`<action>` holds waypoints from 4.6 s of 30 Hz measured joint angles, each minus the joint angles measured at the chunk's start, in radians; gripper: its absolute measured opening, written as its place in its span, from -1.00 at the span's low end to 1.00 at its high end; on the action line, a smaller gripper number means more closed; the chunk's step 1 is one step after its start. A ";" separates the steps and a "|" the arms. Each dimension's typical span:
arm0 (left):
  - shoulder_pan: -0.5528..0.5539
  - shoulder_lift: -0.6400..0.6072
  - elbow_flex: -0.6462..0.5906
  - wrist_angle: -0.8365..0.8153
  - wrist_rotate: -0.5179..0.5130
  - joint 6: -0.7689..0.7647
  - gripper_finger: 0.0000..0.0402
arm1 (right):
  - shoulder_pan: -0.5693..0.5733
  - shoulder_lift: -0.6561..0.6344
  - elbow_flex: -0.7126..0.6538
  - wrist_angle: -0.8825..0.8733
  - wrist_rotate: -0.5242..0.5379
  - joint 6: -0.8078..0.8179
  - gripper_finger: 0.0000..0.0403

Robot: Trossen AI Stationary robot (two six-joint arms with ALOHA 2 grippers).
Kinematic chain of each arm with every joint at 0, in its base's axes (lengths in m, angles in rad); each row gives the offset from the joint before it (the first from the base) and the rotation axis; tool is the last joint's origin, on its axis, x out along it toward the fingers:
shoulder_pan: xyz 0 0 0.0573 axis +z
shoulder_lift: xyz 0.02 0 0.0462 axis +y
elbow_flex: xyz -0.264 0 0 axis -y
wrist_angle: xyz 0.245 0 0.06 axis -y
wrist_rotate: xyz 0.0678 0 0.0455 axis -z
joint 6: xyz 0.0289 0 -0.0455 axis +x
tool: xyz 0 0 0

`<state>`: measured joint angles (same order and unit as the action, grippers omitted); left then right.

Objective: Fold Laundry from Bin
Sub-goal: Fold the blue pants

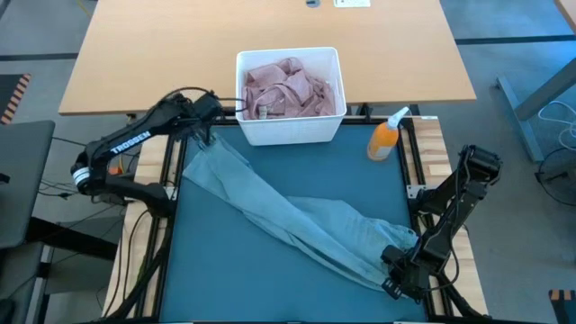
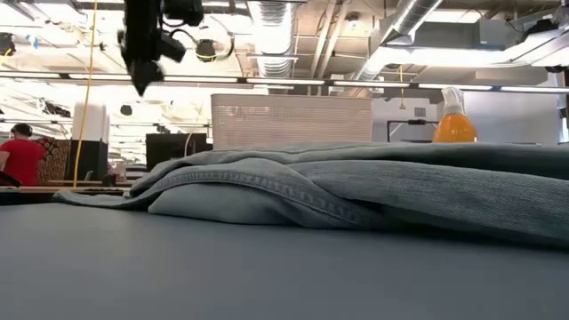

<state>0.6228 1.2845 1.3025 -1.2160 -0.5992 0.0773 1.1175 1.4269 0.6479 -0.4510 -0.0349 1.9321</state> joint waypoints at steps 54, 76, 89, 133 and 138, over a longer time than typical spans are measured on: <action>-0.746 0.218 -0.566 0.562 -0.109 -0.163 -0.81 | -0.005 0.000 0.000 -0.009 0.034 -0.049 -0.86; -0.636 -0.149 -0.174 0.183 -0.115 -0.077 -1.00 | -0.009 -0.002 0.001 -0.066 0.091 -0.011 -0.86; -0.472 -0.027 -0.351 0.450 -0.159 0.108 -1.00 | -0.009 -0.001 0.000 -0.065 0.091 0.019 -0.86; -0.595 -0.247 -0.503 0.336 0.562 -0.165 0.01 | -0.008 0.000 0.000 -0.061 0.114 0.023 -0.86; -0.700 -0.212 -0.603 0.447 0.357 -0.188 0.01 | -0.008 0.000 0.000 -0.065 0.117 0.010 -0.86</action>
<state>-0.0769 1.0726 0.6993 -0.7695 -0.2417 -0.1107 1.1091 1.4265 0.6479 -0.5161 0.0823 1.9420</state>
